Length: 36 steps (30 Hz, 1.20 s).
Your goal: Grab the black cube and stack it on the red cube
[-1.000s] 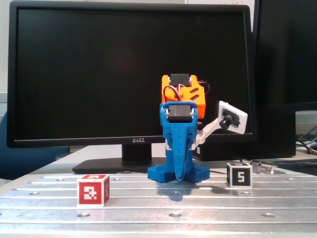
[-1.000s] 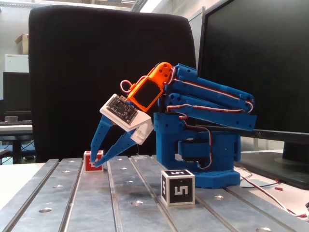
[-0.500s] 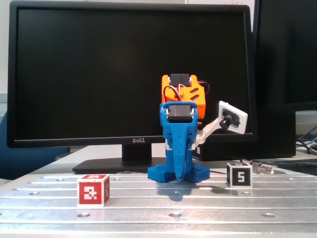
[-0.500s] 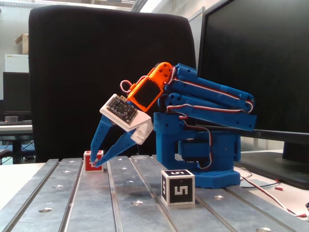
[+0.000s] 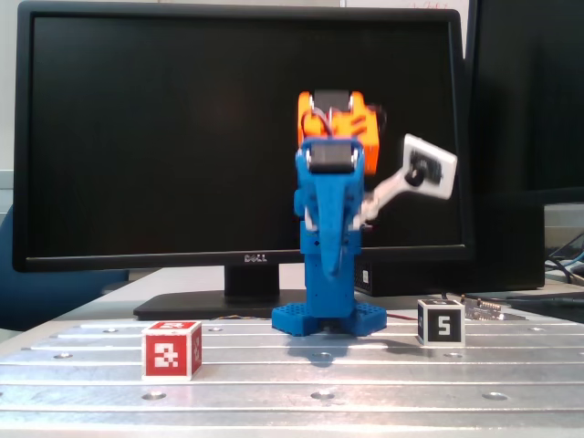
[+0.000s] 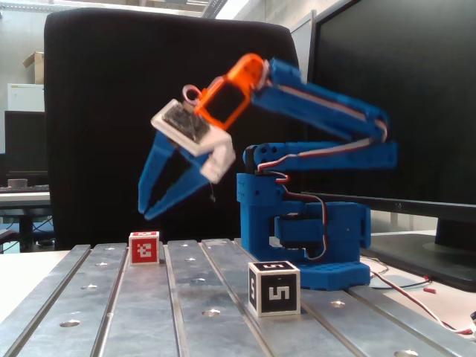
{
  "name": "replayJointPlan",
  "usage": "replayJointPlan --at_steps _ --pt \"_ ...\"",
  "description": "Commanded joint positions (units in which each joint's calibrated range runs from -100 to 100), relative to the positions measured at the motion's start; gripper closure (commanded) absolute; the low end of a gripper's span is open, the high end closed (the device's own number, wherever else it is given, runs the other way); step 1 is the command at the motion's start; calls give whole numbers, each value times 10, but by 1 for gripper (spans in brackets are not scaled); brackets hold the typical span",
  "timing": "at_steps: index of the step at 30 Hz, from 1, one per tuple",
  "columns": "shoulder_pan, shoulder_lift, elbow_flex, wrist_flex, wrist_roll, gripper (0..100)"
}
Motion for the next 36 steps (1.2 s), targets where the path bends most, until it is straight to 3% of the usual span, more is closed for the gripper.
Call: replayJointPlan --at_steps 1,4,14,23,31,36 --pt "-4 143 -141 20 -1 99" --pt "-22 242 -238 59 -5 99" --pt "-136 442 -452 172 -142 99" --pt "-278 464 -440 194 -262 99" --pt "-355 463 -383 219 -319 99" --pt "-408 456 -355 222 -322 99"
